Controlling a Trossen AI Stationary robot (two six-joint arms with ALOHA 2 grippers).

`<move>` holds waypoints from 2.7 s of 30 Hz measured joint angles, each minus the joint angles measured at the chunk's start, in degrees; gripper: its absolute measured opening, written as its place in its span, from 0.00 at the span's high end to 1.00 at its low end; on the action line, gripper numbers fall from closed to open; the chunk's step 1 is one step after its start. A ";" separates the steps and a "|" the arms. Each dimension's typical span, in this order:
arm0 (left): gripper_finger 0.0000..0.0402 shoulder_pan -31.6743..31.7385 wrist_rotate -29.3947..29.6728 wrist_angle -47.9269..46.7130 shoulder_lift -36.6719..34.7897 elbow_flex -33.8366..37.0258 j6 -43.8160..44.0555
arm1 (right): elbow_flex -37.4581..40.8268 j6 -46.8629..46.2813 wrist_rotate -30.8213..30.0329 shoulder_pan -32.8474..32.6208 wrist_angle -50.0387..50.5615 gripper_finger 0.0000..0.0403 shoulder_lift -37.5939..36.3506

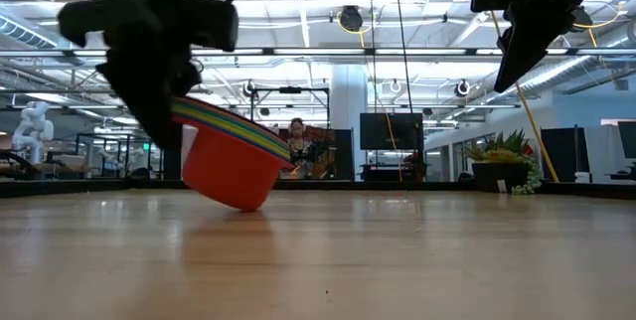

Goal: Nest measuring cups in basket
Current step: Put the nested measuring cups into the black bin

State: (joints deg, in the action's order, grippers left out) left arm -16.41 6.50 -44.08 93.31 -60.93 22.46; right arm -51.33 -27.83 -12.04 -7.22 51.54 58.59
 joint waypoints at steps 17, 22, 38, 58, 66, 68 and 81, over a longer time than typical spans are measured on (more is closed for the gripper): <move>0.66 -8.07 4.29 1.84 -11.96 11.04 16.18 | 0.00 -1.53 0.03 0.00 -0.53 0.37 0.00; 0.66 -11.06 5.18 0.53 -15.78 13.61 21.78 | 0.00 -1.92 0.05 0.00 -0.74 0.37 0.00; 0.66 -23.82 10.94 -2.42 -16.03 15.24 38.82 | 0.00 -2.97 0.07 0.00 -0.73 0.37 0.00; 0.66 -41.33 20.34 -13.21 -16.12 12.84 64.24 | 0.00 -4.50 0.10 0.00 -0.65 0.37 0.00; 0.66 -49.60 20.66 -16.19 -16.12 12.31 75.93 | 0.00 -5.57 0.10 0.00 -0.60 0.37 0.01; 0.66 -51.44 20.61 -16.71 -16.12 12.31 78.23 | 0.00 -5.65 0.10 0.00 -0.60 0.37 0.00; 0.66 -60.39 18.68 -23.55 -16.08 10.25 86.62 | 0.00 -8.41 0.10 0.00 0.10 0.37 0.00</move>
State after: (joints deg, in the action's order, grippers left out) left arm -76.80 25.18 -67.64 77.23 -50.67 109.07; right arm -51.33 -36.24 -11.94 -7.22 51.64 58.59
